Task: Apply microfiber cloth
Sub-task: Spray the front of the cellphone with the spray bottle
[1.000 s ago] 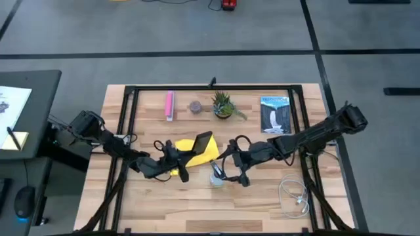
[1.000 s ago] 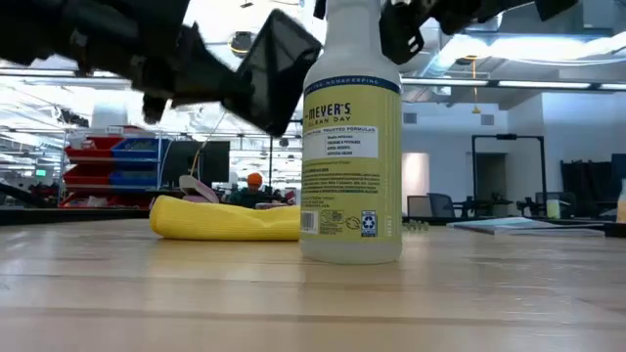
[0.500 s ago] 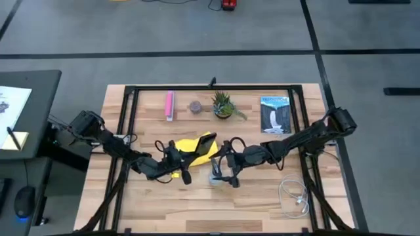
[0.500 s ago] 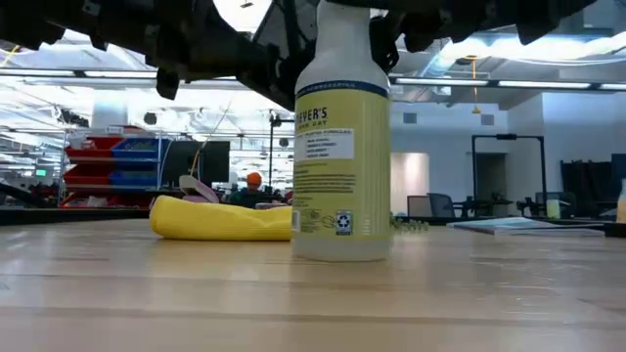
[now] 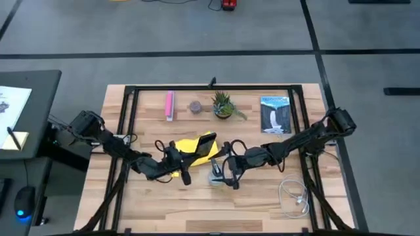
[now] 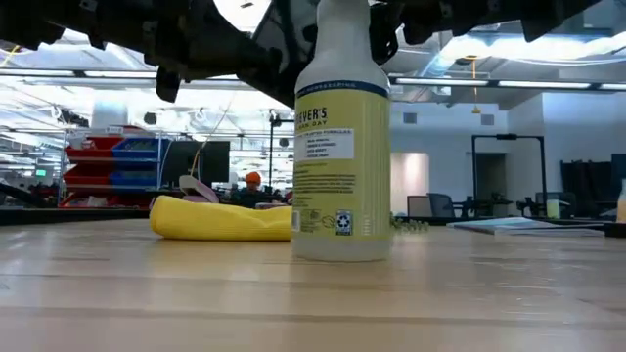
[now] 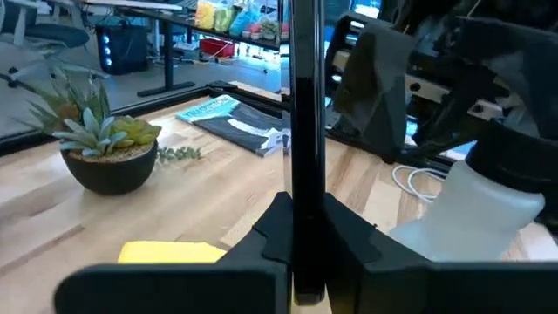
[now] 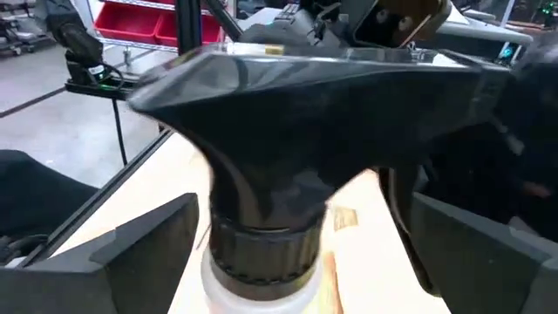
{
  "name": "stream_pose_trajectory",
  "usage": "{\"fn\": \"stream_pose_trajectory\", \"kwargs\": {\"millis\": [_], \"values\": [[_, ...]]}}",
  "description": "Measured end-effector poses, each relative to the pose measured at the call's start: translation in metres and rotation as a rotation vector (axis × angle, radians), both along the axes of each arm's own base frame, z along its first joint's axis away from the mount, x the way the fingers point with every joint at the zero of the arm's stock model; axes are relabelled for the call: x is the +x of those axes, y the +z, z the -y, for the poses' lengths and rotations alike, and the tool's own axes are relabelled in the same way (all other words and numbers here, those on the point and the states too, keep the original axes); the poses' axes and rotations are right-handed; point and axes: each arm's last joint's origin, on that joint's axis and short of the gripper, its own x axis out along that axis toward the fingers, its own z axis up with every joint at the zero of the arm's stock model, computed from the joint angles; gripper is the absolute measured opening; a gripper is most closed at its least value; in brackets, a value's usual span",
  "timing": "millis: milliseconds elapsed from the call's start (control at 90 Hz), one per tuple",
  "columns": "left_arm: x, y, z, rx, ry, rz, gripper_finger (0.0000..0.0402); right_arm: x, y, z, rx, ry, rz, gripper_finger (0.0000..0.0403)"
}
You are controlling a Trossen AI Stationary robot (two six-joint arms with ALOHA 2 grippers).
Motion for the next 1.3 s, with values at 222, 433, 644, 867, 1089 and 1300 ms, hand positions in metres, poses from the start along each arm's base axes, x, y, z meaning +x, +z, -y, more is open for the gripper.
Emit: {"fn": "stream_pose_trajectory", "kwargs": {"millis": [222,433,644,867,1089,1300], "values": [[-0.001,0.004,0.001,0.012,0.008,0.022,0.0011,0.000,0.001,-0.001,0.016,0.032,0.002,0.0356],[-0.002,0.005,0.001,0.016,0.011,0.024,0.0011,0.000,0.001,-0.002,0.017,0.034,0.008,0.0325],[-0.002,0.004,0.001,0.021,0.011,0.019,0.0011,0.000,0.001,-0.002,0.022,0.039,0.007,0.0289],[-0.001,0.004,0.001,0.028,0.011,0.014,0.0011,0.000,0.001,-0.002,0.019,0.033,0.003,0.0252],[-0.003,0.005,0.001,0.068,0.053,-0.014,0.0011,-0.002,-0.001,-0.001,-0.019,0.029,-0.028,0.0245],[-0.007,0.009,0.000,0.094,0.065,-0.031,0.0011,-0.013,0.007,0.003,0.009,0.004,-0.113,0.0245]]}}
